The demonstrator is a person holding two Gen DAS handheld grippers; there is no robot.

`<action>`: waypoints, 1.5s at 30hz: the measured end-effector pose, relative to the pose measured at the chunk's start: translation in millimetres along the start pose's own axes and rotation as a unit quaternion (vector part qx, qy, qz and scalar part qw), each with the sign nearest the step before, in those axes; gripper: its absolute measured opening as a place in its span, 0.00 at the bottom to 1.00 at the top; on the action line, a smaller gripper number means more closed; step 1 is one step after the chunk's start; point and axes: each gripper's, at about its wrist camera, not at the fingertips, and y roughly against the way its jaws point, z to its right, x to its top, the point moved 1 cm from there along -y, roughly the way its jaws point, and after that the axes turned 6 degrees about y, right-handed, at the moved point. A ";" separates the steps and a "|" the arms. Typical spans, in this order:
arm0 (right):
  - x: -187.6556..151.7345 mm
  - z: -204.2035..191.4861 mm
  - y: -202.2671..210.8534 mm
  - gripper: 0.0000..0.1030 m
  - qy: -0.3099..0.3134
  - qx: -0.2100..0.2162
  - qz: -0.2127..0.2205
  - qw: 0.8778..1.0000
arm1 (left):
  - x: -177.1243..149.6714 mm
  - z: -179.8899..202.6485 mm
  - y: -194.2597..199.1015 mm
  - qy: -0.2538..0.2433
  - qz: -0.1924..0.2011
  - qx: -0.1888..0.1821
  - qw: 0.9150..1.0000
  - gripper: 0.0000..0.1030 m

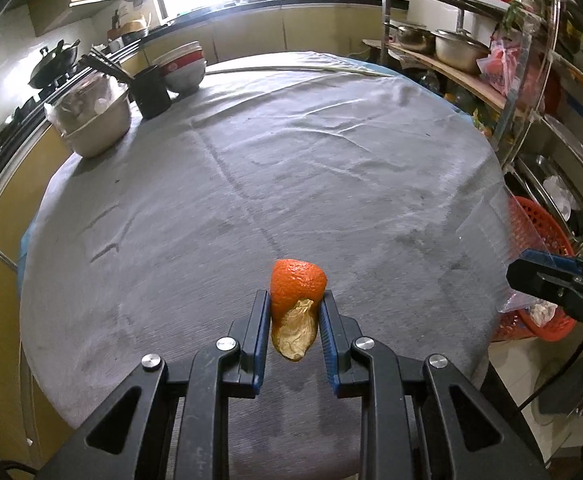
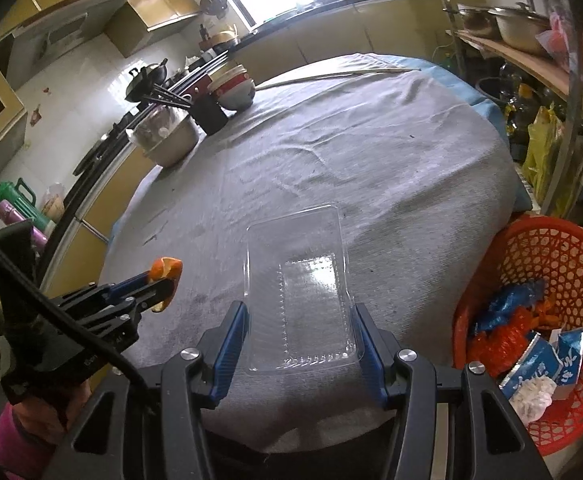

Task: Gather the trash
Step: 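Carry the peel with the left tool while the right tool carries the tray to the basket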

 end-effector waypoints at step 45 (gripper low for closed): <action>-33.3 105.6 99.5 0.54 -0.120 -0.084 0.076 0.986 | 17.7 171.4 22.6 -0.210 0.046 -0.066 0.974 0.25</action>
